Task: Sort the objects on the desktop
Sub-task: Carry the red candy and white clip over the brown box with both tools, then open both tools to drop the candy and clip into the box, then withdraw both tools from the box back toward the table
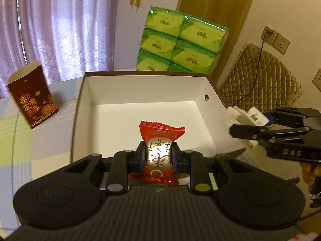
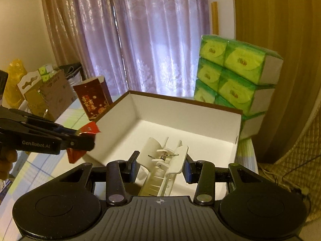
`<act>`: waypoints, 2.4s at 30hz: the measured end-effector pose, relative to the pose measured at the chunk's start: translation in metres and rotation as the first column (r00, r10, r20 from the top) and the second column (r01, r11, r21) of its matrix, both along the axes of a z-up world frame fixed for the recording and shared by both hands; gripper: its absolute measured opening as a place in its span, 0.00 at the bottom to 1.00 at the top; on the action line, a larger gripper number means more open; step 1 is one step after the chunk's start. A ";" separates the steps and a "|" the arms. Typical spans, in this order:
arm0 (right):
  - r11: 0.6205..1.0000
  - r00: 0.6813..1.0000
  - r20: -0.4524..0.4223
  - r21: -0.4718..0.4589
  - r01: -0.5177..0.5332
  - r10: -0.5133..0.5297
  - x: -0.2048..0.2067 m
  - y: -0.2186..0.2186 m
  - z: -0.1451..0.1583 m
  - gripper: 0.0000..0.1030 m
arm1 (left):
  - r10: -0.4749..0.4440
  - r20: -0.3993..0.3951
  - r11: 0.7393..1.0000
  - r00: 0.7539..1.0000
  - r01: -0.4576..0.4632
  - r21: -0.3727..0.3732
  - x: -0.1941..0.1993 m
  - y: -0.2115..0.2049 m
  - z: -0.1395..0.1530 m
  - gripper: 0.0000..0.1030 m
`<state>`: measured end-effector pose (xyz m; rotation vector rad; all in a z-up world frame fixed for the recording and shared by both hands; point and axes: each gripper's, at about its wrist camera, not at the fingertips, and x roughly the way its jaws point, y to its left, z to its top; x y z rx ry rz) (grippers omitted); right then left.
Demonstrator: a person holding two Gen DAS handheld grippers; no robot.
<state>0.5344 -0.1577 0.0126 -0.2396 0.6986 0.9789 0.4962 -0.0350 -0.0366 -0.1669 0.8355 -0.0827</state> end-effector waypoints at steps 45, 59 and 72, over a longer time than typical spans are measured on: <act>0.971 0.972 -0.219 -0.238 0.030 -0.084 0.125 0.086 -0.103 0.39 | 0.039 -0.334 0.999 0.942 -0.047 -0.016 0.159 0.018 -0.118 0.28; 0.972 0.988 -0.131 -0.230 0.049 -0.081 0.120 0.085 -0.105 0.78 | 0.056 -0.317 0.992 0.947 -0.019 0.121 0.149 0.018 -0.109 0.62; 0.964 0.993 -0.115 -0.265 -0.028 -0.003 0.090 0.075 -0.084 0.98 | 0.077 -0.272 0.984 0.959 -0.029 0.175 0.124 0.020 -0.086 0.83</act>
